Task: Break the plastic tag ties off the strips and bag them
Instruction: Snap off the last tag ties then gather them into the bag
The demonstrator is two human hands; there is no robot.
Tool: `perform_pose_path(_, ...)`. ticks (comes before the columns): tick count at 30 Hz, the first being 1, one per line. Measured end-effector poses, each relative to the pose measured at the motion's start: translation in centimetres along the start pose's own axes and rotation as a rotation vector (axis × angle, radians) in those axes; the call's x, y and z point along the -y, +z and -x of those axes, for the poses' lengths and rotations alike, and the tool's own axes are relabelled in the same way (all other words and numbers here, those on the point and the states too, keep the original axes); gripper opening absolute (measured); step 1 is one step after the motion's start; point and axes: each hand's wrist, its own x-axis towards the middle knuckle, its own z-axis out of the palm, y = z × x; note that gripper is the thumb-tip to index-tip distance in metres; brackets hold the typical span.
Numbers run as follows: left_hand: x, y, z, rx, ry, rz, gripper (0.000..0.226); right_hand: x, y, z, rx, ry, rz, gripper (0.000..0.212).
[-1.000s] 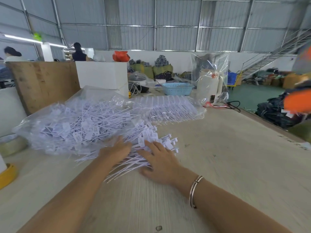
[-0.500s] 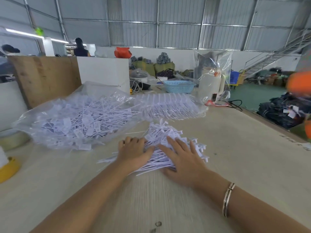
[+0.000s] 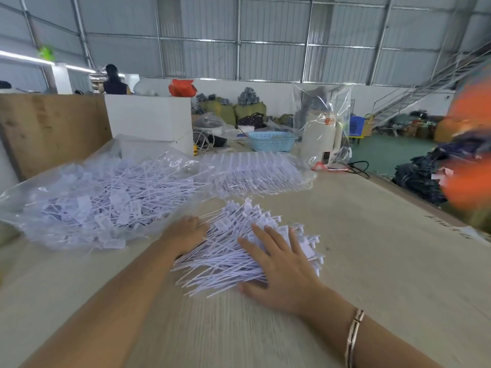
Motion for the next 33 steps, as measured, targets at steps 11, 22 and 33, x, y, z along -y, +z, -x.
perform_pose_path(11,-0.2,-1.6,1.3,-0.094,0.062,0.309,0.023,-0.4,-0.1,0.1,0.031,0.004,0.001,0.082)
perform_pose_path(22,2.3,0.0,-2.4,-0.01,-0.241,0.162,0.046,0.0,-0.5,0.0,0.061,0.013,-0.043,0.081)
perform_pose_path(33,0.0,-2.1,-1.7,-0.285,-0.065,0.614,0.021,0.8,-0.3,-0.2,0.046,-0.013,-0.042,0.076)
